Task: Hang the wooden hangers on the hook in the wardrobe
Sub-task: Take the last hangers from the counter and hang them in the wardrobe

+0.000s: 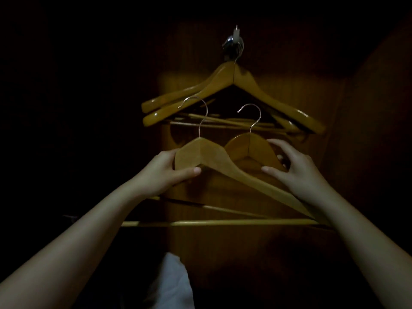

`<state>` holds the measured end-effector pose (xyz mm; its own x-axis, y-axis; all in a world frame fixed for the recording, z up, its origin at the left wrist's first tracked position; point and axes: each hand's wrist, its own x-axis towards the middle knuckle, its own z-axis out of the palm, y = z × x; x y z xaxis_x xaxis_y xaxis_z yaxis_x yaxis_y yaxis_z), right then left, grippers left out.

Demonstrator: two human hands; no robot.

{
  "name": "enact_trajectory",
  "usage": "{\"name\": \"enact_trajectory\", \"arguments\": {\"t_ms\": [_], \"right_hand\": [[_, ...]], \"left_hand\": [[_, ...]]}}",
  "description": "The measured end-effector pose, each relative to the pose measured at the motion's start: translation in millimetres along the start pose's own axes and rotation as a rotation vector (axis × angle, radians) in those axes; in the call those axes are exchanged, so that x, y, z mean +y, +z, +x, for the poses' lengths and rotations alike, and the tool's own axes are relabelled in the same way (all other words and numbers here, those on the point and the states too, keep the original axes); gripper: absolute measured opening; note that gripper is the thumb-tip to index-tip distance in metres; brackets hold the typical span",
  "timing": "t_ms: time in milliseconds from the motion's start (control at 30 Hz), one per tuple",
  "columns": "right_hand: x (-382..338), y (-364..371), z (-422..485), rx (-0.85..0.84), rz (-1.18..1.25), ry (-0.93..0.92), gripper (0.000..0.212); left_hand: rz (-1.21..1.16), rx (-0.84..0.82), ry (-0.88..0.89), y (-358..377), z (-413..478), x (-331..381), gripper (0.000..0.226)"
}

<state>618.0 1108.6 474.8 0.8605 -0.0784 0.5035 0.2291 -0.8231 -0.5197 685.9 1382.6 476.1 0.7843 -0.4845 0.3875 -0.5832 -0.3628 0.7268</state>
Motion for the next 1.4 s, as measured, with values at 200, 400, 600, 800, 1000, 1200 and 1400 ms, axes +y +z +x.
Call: {"name": "enact_trajectory", "arguments": {"t_ms": [200,400,600,800,1000,1200,1400], "right_hand": [[-27.3,-32.1,30.0,0.178,-0.075,-0.192,0.069],[-39.6,-62.5,63.5,0.287,-0.165,-0.253,0.069],[-42.6,-77.4,115.1,0.323,-0.165,-0.236,0.068],[-41.6,-70.1,166.5,0.269,-0.15,-0.226,0.067],[-32.6,-55.3,193.3,0.194,-0.14,-0.189,0.066],[-36.1,-39.5,205.8,0.192,-0.138,-0.221,0.066],[-33.6,-26.7,205.9,0.155,-0.197,-0.214,0.068]], "left_hand": [[0.246,0.318,0.258,-21.2,31.3,41.1,0.04],[0.419,0.424,0.379,-35.4,60.5,64.6,0.061],[0.513,0.492,0.368,-53.6,102.6,79.1,0.061],[0.55,0.559,0.321,-66.0,129.6,74.7,0.06],[0.561,0.558,0.244,-63.7,139.5,62.3,0.062],[0.577,0.589,0.221,-68.0,138.5,51.6,0.061],[0.604,0.592,0.168,-69.2,132.6,45.0,0.062]]}}
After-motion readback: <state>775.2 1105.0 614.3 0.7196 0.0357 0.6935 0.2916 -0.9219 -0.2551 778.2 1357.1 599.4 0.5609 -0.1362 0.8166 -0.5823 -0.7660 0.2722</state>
